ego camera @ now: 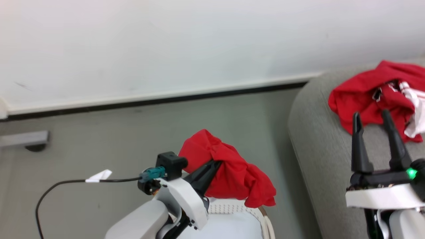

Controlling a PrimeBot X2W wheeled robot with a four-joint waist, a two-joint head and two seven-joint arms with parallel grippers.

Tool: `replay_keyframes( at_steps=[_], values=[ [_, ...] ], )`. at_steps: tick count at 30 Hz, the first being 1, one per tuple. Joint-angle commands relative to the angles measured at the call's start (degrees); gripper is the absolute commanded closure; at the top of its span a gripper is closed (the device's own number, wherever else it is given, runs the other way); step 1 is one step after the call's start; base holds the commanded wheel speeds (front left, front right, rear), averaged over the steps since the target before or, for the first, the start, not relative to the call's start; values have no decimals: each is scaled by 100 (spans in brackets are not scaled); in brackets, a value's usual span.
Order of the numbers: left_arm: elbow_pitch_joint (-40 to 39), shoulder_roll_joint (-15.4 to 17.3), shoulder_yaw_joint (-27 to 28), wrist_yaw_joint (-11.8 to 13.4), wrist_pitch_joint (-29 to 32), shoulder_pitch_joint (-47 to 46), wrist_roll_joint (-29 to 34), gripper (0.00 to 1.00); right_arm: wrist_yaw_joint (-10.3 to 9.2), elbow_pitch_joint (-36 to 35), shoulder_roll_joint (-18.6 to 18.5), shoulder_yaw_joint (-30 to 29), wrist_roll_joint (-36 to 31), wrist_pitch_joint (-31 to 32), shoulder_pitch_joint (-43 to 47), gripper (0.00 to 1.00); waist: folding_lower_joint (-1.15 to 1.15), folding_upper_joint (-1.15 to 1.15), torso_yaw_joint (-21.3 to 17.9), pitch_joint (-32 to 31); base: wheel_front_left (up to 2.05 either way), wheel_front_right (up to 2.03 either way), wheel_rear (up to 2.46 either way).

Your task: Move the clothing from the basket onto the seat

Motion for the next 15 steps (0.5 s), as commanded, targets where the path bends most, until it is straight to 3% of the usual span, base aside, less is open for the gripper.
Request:
replay_keyframes(
  at_steps=[1, 15],
  values=[
    [-101, 52, 105, 76, -3, 127, 89, 100, -15, 58, -11, 18, 47, -8, 173, 0, 1, 0, 242, -338, 0, 0, 0],
    [-1527, 592, 857, 587, 112, -233, 220, 100, -15, 362, -13, 637, 261, -9, 887, 0, 1, 0, 507, -865, 0, 0, 0]
  ],
)
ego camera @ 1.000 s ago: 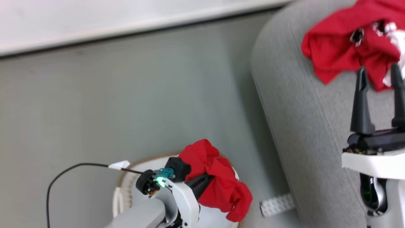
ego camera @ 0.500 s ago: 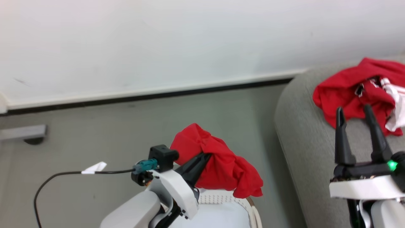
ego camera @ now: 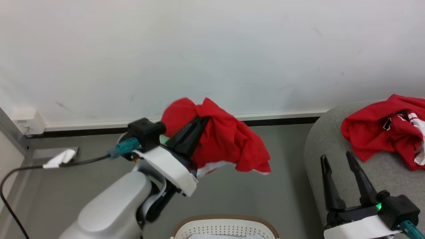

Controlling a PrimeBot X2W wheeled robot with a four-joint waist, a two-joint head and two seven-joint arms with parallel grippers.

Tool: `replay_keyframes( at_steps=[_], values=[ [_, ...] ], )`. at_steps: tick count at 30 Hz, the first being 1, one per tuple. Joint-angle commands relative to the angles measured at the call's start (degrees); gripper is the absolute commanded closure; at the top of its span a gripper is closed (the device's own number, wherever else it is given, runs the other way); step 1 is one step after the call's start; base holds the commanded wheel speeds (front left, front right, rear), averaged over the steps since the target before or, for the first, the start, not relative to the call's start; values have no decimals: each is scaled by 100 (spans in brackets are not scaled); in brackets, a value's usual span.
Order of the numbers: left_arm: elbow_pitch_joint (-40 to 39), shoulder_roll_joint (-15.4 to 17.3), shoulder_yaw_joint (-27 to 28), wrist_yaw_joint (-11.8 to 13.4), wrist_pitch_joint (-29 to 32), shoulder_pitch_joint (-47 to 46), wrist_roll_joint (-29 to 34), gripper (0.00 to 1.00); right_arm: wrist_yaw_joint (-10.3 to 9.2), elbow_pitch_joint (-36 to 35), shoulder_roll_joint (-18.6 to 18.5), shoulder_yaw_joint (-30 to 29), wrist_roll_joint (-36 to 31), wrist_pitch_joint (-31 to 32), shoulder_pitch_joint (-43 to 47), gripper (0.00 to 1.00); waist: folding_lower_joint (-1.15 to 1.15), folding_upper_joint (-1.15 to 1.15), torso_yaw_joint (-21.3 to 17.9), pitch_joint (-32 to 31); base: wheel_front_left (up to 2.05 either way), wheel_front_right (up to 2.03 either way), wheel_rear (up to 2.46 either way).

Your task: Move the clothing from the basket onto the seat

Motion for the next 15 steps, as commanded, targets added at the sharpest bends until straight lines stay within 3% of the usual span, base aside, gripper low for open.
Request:
replay_keyframes(
  at_steps=[1, 7, 15],
  values=[
    [-148, 110, 71, 66, 53, -87, 4, 100, -15, 20, -11, 56, 56, -10, 53, 0, 1, 0, 19, -20, 0, 0, 0],
    [-594, 319, 236, 282, 190, -130, -87, 100, -15, 50, -11, 301, 71, -10, -32, 0, 1, 0, 25, -27, 0, 0, 0],
    [-787, 361, 283, 398, 173, 15, -125, 100, -15, 134, -10, 753, 83, -10, -240, 0, 1, 0, 18, 24, 0, 0, 0]
  ],
)
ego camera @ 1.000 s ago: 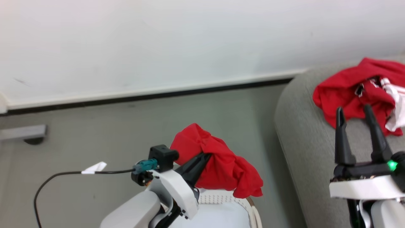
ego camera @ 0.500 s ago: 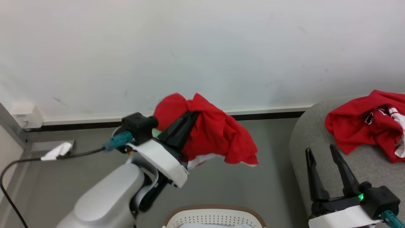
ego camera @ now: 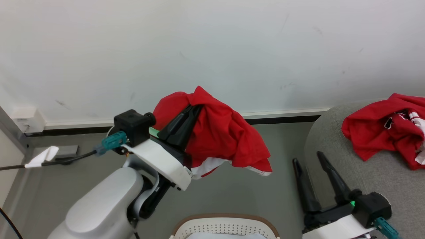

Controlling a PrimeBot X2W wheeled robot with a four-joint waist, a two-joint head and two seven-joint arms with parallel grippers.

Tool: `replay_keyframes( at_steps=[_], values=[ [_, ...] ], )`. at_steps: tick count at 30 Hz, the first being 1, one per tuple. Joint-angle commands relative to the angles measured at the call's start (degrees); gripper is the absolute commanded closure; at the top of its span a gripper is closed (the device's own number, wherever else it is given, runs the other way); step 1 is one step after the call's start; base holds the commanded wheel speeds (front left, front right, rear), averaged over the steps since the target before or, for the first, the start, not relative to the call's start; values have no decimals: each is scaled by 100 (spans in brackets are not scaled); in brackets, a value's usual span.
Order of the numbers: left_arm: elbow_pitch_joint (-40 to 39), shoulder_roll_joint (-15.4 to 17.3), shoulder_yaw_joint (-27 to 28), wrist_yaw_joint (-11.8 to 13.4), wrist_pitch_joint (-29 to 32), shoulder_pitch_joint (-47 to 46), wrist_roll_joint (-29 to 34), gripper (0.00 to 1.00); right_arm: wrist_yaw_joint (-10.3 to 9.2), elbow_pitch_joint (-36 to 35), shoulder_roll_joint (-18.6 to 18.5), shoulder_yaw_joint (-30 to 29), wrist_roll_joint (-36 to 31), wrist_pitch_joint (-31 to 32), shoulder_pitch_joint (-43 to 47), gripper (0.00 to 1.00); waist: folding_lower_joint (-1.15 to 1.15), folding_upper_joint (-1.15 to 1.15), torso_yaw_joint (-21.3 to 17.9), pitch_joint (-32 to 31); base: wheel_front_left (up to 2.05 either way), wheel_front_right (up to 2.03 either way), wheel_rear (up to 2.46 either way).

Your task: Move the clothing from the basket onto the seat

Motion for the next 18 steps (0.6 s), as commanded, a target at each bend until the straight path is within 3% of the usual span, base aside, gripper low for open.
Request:
replay_keyframes(
  at_steps=[1, 8, 18],
  values=[
    [-20, 7, 20, 13, -34, 72, -66, 100, -15, 12, -7, 140, 40, -10, -133, 0, 0, 0, 4, 12, 0, 0, 0],
    [11, -108, -113, 21, -49, 145, -45, 100, -15, 319, -234, 1398, 26, 13, -464, 0, 0, 0, 59, 28, 0, 0, 0],
    [54, -485, -552, -96, 27, 255, 83, 100, -14, 1100, -90, 1682, -156, -8, -920, 0, 0, 0, 522, -46, 0, 0, 0]
  ],
)
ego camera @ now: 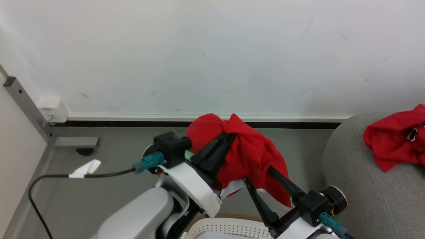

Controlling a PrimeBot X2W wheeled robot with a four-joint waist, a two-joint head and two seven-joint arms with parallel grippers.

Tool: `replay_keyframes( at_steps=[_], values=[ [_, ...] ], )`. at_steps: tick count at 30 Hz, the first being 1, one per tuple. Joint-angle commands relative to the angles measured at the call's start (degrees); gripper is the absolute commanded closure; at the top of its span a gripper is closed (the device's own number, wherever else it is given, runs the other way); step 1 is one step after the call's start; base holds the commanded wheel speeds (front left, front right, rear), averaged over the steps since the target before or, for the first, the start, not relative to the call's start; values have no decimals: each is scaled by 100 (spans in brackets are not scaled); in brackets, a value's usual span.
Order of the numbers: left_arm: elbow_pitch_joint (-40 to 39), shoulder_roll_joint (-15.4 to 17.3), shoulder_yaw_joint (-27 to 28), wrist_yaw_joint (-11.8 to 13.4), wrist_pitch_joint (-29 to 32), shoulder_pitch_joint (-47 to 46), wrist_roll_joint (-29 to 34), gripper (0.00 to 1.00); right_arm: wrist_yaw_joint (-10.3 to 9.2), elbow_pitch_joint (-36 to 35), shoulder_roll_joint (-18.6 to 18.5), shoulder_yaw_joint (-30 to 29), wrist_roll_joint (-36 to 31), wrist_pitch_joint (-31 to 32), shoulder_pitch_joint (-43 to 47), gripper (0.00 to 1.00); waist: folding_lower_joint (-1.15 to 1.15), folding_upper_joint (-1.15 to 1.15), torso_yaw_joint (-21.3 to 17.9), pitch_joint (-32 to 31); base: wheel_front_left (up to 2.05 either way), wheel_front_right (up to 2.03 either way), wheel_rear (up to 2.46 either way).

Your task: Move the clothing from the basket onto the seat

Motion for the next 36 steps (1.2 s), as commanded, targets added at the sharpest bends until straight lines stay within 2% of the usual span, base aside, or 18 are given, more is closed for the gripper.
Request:
replay_keyframes(
  at_steps=[1, 13, 14, 15, 16, 24, 36],
  values=[
    [16, -87, -109, -51, 26, 95, 75, 100, -13, 190, 6, -21, 33, -34, -130, 0, 0, 0, 174, -47, 0, 0, 0],
    [67, -520, -735, -240, 189, 275, 184, 100, -13, 1036, 74, -80, 122, -34, -452, 0, 0, 0, 835, -237, 0, 0, 0],
    [80, -540, -775, -254, 195, 289, 188, 100, -13, 1046, 76, -52, 145, -35, -469, 10, 0, 0, 880, -252, 0, 0, 0],
    [96, -549, -797, -254, 210, 298, 184, 100, -13, 1031, 74, -21, 176, -36, -471, 70, 0, 0, 917, -266, 0, 0, 0],
    [136, -540, -803, -236, 217, 309, 161, 100, -13, 989, 70, 33, 270, -37, -462, 100, 0, 0, 973, -288, 0, 0, 0],
    [245, -453, -719, -170, 173, 339, 68, 100, -13, 917, 70, 28, 403, -38, -344, 100, 0, 0, 1006, -295, 0, 0, 0],
    [418, -290, -540, -103, 48, 348, -31, 100, -13, 470, 69, -83, 608, -38, 26, 100, 0, 0, 768, -212, 0, 0, 0]
  ],
)
